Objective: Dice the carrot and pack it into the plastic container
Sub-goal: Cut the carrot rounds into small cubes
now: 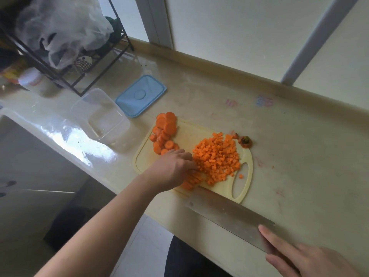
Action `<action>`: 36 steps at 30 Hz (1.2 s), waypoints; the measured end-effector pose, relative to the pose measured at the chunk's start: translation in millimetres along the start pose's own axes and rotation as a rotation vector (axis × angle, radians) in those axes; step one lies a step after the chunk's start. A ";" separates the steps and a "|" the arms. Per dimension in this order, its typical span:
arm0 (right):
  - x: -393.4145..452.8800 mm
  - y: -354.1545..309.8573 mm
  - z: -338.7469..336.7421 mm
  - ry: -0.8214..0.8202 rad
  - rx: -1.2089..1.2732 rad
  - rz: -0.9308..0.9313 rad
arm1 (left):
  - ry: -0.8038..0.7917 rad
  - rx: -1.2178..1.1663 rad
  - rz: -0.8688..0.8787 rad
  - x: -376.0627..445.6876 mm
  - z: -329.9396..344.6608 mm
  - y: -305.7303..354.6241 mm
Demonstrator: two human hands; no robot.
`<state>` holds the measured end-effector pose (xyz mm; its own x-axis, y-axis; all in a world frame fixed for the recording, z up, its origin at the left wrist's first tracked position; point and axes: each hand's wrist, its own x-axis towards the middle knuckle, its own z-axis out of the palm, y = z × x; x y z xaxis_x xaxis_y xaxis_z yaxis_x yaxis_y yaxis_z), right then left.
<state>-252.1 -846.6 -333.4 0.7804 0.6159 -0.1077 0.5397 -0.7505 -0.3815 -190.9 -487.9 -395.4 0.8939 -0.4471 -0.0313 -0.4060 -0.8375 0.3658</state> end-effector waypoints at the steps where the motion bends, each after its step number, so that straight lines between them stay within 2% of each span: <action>1: -2.8 3.6 0.9 -0.019 0.043 0.025 | -0.032 0.015 0.018 -2.0 -3.0 -0.1; 3: -7.8 11.5 0.8 -0.044 0.138 0.061 | -0.121 0.066 0.054 -6.7 -10.8 0.1; 7: -4.4 10.6 -9.9 0.054 0.229 0.091 | -0.244 0.173 0.103 -12.8 -17.3 -1.6; 10: 0.1 -3.1 -16.8 0.114 0.366 0.283 | -0.230 0.212 0.158 -12.1 -12.8 -4.3; 15: 9.0 -18.2 -26.5 0.035 0.574 0.438 | -0.117 0.222 0.183 -16.6 -9.0 -7.5; 18: 15.3 -25.0 -20.0 0.069 0.636 0.380 | -0.049 0.201 0.102 -28.8 -1.9 -5.0; 20: 19.2 -30.2 -11.7 0.015 0.765 0.389 | 0.017 0.165 -0.044 -40.9 9.7 1.7; 24: 45.5 -51.6 2.5 -0.144 1.004 0.472 | 0.268 0.040 -0.415 -59.8 35.8 25.9; 28: 68.7 -59.4 13.7 -0.240 0.964 0.451 | 0.399 -0.033 -0.524 -60.9 51.0 44.4; 36: 82.1 -61.9 17.4 -0.324 0.813 0.373 | 0.520 -0.015 -0.471 -56.0 60.3 42.2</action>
<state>-226.9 -745.4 -334.7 0.6664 0.4987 -0.5542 -0.2068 -0.5905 -0.7801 -269.5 -517.2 -434.3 0.9502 0.1741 0.2583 0.0462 -0.8989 0.4356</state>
